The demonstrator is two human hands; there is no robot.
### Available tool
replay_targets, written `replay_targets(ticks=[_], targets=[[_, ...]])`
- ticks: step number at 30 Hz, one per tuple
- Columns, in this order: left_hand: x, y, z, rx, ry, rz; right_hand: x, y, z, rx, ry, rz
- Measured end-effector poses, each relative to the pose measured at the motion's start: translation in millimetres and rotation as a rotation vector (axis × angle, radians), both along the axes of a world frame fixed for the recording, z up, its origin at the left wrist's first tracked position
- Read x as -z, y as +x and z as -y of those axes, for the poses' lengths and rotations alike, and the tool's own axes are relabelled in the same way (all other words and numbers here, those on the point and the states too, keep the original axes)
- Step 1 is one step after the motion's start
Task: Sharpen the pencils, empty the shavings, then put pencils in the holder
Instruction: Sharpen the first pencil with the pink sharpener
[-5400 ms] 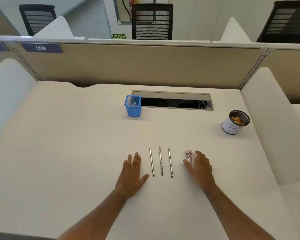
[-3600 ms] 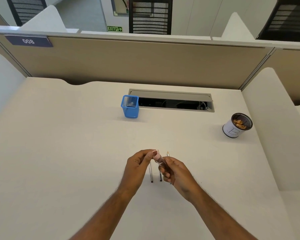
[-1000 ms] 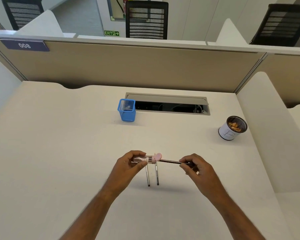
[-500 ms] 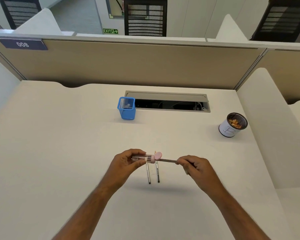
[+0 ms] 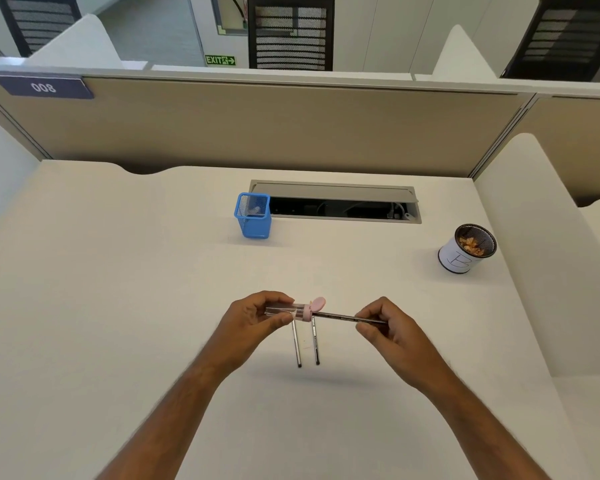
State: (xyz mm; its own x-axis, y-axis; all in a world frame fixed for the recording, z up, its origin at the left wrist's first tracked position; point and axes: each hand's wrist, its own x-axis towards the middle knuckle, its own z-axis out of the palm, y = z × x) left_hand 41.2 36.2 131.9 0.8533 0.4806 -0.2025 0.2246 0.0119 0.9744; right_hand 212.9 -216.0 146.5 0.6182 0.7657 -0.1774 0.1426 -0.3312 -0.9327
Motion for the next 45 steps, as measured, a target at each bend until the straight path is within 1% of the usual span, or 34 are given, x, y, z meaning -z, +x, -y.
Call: replay_targets(ticks=[2,5,7,10,15,18,21,24,26,29,32,35,39,45], targets=[[-2,1,-1,-0.003,-0.005,0.008,-1,-3,-1,0.041,0.027,0.052],[-3,2,-2,-0.006,0.017,0.009,1,-7,-1,0.094,0.044,0.192],[-4,1,-3,-0.008,0.031,0.003,2,-7,-1,0.107,0.044,0.227],[-5,1,-3,0.003,0.037,0.002,1,-7,-2,0.085,0.074,0.139],[-3,-1,-3,0.021,0.050,0.000,-1,-5,-6,0.065,0.055,-0.094],[-1,-3,-4,0.002,0.046,-0.014,-1,-8,-7,0.038,0.082,-0.118],[0,-3,-4,-0.021,0.036,-0.021,-2,-9,-4,0.014,0.074,-0.090],[0,-4,-3,-0.028,0.040,-0.020,-3,-7,-1,-0.014,0.051,-0.001],[-2,-4,-4,-0.033,0.038,-0.016,-3,-6,-2,0.029,0.045,0.066],[-6,-2,-4,-0.029,0.077,-0.027,0,-8,-3,0.087,0.077,0.115],[-7,-3,-5,-0.032,0.043,-0.020,2,-9,-1,0.068,0.097,0.149],[-8,-6,-6,-0.010,0.026,-0.030,2,-10,-2,0.046,0.068,0.081],[-8,-8,-6,0.022,0.030,-0.034,2,-8,-5,0.028,-0.005,-0.114],[-6,-7,-6,0.001,0.023,-0.045,4,-9,-3,-0.019,0.033,-0.174]])
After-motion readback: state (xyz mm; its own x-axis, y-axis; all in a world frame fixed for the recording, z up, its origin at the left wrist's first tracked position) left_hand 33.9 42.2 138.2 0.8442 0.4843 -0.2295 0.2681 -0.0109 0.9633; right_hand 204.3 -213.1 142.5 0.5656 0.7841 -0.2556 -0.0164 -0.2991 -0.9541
